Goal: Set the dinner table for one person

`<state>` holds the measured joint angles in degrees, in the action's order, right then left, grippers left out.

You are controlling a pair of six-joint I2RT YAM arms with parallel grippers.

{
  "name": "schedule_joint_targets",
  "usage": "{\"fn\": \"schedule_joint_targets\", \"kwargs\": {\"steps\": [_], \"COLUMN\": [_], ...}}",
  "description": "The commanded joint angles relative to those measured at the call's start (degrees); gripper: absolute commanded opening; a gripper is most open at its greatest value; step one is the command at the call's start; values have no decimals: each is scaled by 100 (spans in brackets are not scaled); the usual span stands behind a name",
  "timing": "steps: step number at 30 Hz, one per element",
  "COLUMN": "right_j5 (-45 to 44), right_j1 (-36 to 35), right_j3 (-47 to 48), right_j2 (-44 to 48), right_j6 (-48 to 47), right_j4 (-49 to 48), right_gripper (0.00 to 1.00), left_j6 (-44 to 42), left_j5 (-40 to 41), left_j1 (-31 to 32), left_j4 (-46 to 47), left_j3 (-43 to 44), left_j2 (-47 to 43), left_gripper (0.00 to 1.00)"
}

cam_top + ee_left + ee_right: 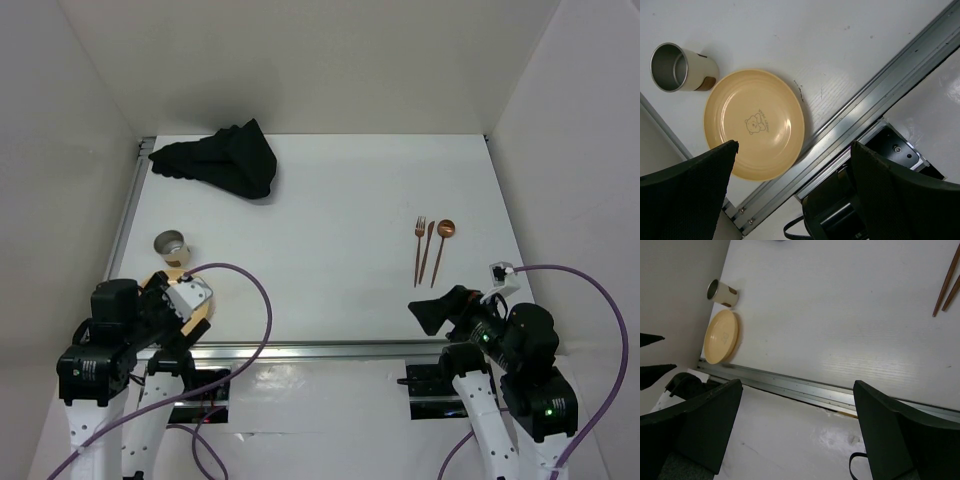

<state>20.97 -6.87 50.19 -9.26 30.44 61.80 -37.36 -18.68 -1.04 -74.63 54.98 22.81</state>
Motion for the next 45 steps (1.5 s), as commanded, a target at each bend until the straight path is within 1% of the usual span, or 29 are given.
{"fn": "schedule_joint_targets", "kwargs": {"steps": [1,5,8,10,11,12,13,14,16,17,19,20,21,22,24,25,26,28,29,30,32,33,34,36,37,39,41,43,45], "right_j5": [-76,-76,-268,-453,-567,-768,-840,-840,-902,-902,-761,-692,-691,-613,-542,-472,-393,-322,-322,-270,-269,-269,-269,-269,-191,-120,-49,21,91], "right_j1": [-33,-33,-33,-33,-33,-33,-33,-33,-33,-33,-33,-33,-33,-33,-33,-33,-33,-33,-33,-33,-33,-33,-33,-33,-33,-33,-33,-33,-33], "right_j3": [-1,113,228,377,481,482,561,614,614,667,667,667,667,597,527,526,457,403,403,517,658,832,912,1044,1097,1150,1150,1150,1150], "right_j2": [-120,-365,-594,-743,-944,-1051,-1165,-1436,-1736,-2068,-2378,-2536,-2850,-2993,-3431,-3573,-3714,-4195,-4381,-4574,-5181,-5566,-5743,-6025,-6253,-6413,-6579,-6632,-6633], "right_j6": [15,15,15,15,15,15,15,15,15,15,-47,-107,-160,-213,-275,-345,-345,-406,-407,-459,-538,-539,-600,-600,-661,-714,-714,-714,-714], "right_j4": [-89,-264,-265,-265,-265,-265,-265,-361,-616,-712,-1099,-1248,-1580,-1749,-2100,-2493,-2706,-3276,-3410,-3525,-3666,-3719,-3719,-3719,-3771,-3772,-3833,-3886,-3886], "right_gripper": [100,100,100,100,100,100,100,100,100,100,100,100,100,100,100,100,100,100,100,100,100,100,100,100,100,100,100,100,100], "left_j6": [213,-148,159,466,606,747,1079,1256,1792,1959,2380,2531,2680,2804,3243,3410,3672,3893,4069,4149,4420,4492,4492,4492,4545,4667,4730,4782,4782], "left_j5": [189,-136,-136,-224,-285,-286,-233,-181,-127,-127,38,161,415,513,645,646,594,532,462,461,768,978,1380,1795,2285,2823,3429,3616,3521], "left_j1": [-37,-37,-37,-37,-37,-37,-37,-37,-37,24,156,270,323,376,437,438,438,499,552,552,614,666,736,824,885,886,886,886,886], "left_j4": [318,273,641,887,1054,1421,1625,1810,2206,2303,2540,2828,2970,3102,3479,3586,3674,3806,3807,3755,3693,3693,3693,3903,3973,4096,4097,4166,4298], "left_j3": [161,372,794,1145,1512,1698,1865,2224,2603,3014,3377,3736,3931,4124,4720,4924,5135,5863,6153,6765,7323,7673,7764,7817,7817,7817,8054,7994,7862], "left_j2": [136,250,548,1031,1250,1487,2047,2365,3068,3811,4527,4879,5561,5898,6549,7196,7533,8219,8918,9282,9942,10458,10655,10945,11147,11359,11649,11711,11782], "left_gripper": [100,100,100,100,100,100,100,100,100,98,97,97,97,97,97,97,97,97,95,95,94,94,94,95,95,97,97,98,100]}}
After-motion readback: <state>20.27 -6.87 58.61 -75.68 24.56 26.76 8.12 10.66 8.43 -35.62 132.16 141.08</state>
